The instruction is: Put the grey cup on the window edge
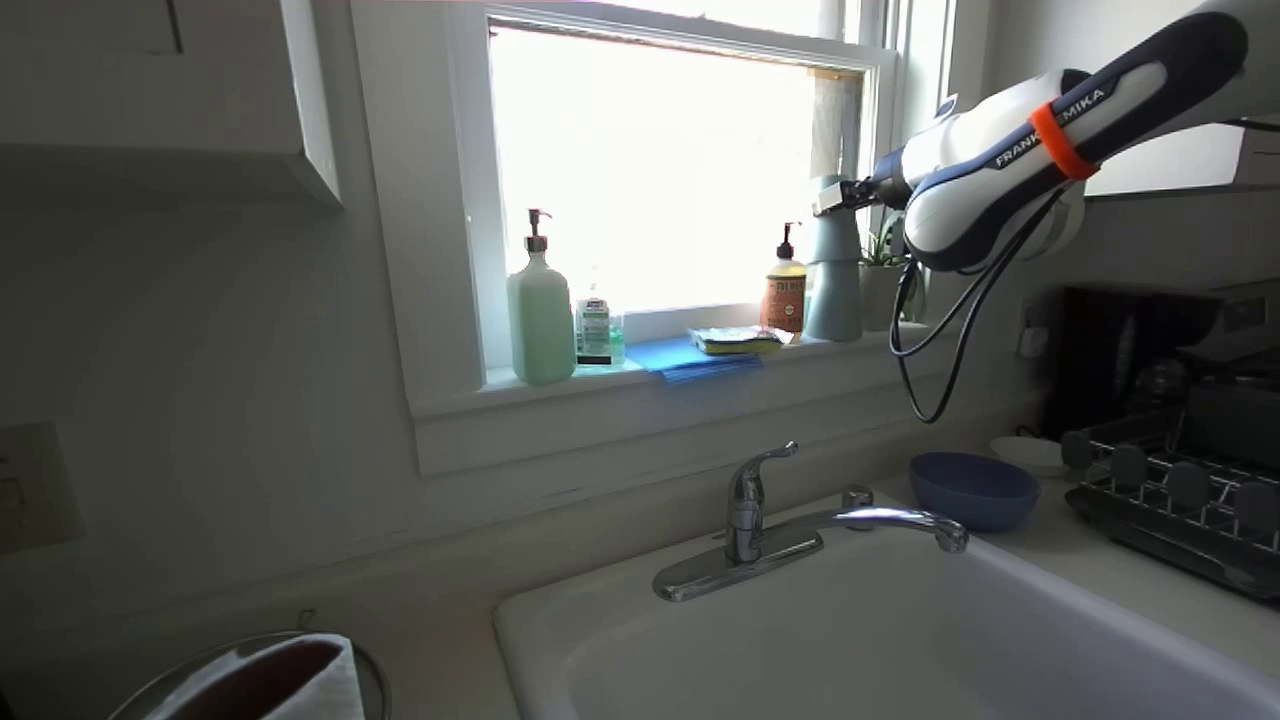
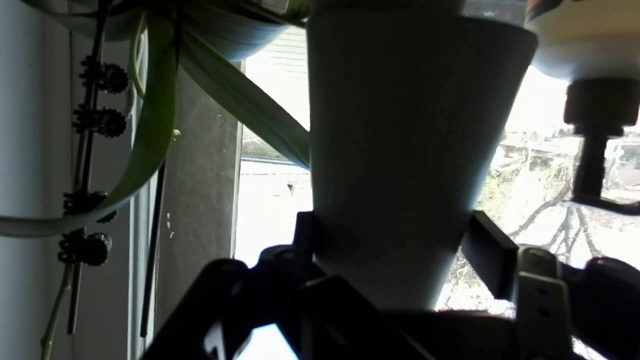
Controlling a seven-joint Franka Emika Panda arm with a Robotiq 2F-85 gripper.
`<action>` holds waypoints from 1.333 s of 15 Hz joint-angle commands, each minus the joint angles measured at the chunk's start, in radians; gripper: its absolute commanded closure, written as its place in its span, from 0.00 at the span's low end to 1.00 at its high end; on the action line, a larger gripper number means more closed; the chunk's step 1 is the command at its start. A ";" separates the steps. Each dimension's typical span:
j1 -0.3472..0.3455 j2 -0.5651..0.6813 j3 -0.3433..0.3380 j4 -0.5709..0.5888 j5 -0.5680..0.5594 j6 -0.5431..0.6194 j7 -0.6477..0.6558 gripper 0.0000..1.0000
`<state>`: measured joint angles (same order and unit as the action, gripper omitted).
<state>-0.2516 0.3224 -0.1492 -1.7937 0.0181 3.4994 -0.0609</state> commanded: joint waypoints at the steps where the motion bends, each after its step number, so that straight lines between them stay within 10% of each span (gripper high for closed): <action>1: -0.035 0.002 0.030 0.007 -0.034 -0.012 0.018 0.50; 8: -0.132 -0.009 0.153 0.001 -0.126 -0.009 0.060 0.50; 17: -0.161 0.028 0.143 0.034 -0.124 -0.004 0.024 0.48; 18: -0.165 0.029 0.146 0.032 -0.126 -0.003 0.026 0.12; 20: -0.172 0.030 0.155 0.031 -0.132 -0.004 0.031 0.00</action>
<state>-0.4037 0.3346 -0.0102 -1.7932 -0.0913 3.4946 -0.0358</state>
